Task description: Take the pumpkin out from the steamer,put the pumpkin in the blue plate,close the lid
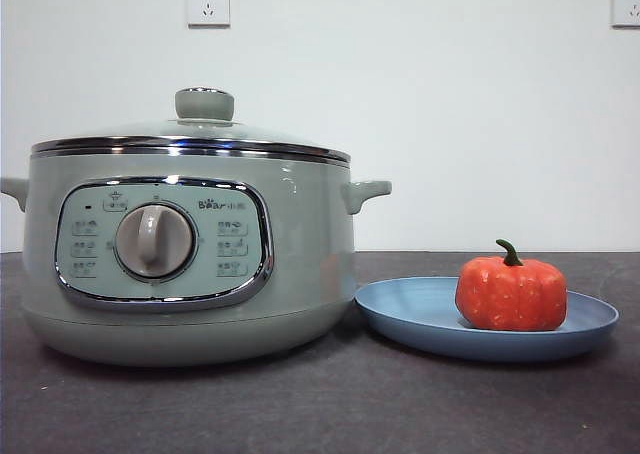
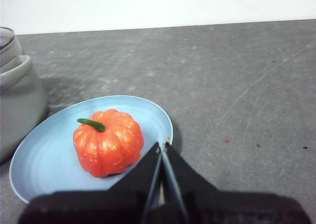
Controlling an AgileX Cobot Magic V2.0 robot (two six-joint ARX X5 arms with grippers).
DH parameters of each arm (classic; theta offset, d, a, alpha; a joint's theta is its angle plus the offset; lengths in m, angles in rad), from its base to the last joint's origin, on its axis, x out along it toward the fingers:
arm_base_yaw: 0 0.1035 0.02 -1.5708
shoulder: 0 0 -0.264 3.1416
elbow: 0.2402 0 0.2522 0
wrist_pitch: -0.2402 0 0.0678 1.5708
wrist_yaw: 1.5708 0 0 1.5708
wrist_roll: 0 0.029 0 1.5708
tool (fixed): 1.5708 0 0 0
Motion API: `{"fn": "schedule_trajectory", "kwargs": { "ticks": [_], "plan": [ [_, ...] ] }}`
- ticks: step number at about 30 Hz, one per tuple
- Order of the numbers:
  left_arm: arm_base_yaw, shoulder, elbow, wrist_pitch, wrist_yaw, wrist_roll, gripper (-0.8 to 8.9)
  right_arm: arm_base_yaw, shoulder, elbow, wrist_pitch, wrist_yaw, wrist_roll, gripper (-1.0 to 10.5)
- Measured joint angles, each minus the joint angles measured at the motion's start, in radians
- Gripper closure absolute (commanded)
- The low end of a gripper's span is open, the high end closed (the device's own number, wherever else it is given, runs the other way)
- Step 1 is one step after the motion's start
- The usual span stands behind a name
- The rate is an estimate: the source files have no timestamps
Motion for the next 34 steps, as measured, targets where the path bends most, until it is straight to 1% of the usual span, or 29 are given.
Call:
{"fn": "schedule_trajectory", "kwargs": {
  "ticks": [34],
  "plan": [
    [0.000, 0.000, 0.000, 0.000, 0.000, 0.000, 8.17, 0.000, 0.000, 0.000, 0.000, 0.000, 0.000, 9.6]
  ]
}}
